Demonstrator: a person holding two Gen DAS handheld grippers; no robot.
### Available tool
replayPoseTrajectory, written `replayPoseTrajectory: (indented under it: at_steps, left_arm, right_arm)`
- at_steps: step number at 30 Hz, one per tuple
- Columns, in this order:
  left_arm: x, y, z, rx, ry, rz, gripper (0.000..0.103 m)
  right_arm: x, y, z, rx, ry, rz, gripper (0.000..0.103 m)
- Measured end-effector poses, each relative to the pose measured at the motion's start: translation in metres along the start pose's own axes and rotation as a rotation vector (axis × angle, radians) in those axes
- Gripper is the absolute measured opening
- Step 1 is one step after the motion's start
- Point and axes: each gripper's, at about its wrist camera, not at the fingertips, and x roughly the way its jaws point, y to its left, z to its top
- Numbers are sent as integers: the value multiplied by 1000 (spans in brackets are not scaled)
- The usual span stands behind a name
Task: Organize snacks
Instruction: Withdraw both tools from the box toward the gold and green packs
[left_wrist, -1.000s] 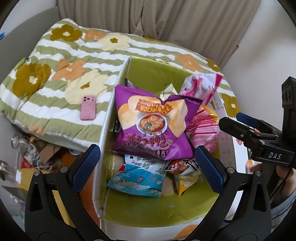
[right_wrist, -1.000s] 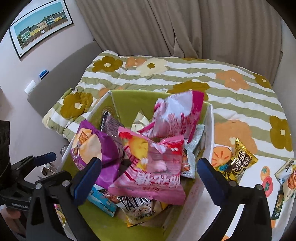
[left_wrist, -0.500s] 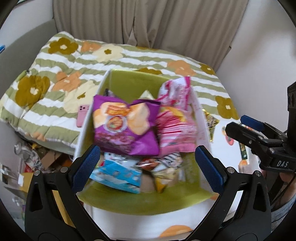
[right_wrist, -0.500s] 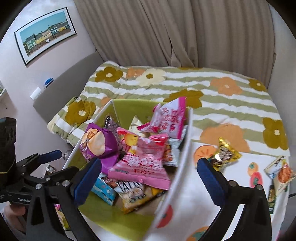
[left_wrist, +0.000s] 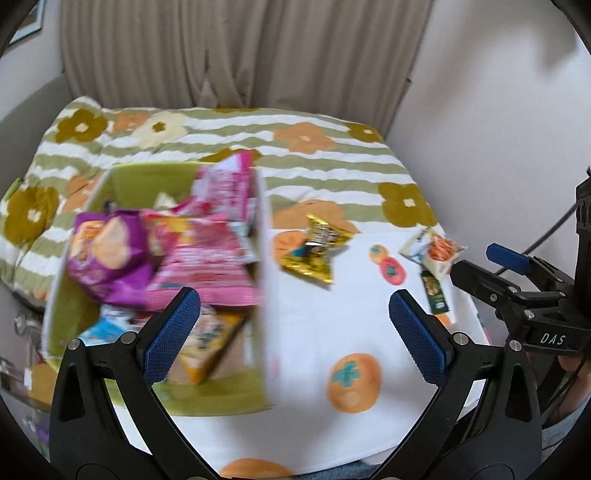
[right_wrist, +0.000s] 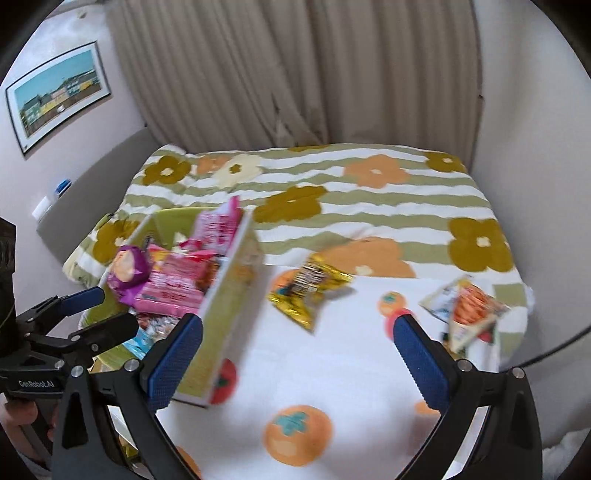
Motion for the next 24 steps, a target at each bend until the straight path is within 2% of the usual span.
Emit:
replayPoseTrajectory:
  at_steps: [6, 11, 17, 20, 24]
  left_arm:
    - [38, -57, 4, 69, 24, -2, 101]
    - [87, -81, 17, 122, 62, 17, 101]
    - [171, -90, 36, 184, 140, 85, 101]
    - [203, -88, 43, 205, 185, 126, 101]
    - [240, -81, 48, 209, 249, 147, 101]
  right_arm:
    - [-9, -53, -15, 14, 12, -54, 103]
    - [1, -86, -29, 68, 31, -82, 103]
    - [34, -120, -44, 143, 67, -137, 103]
    - [58, -131, -52, 195, 107, -149, 103]
    - [88, -137, -60, 190, 153, -212, 103]
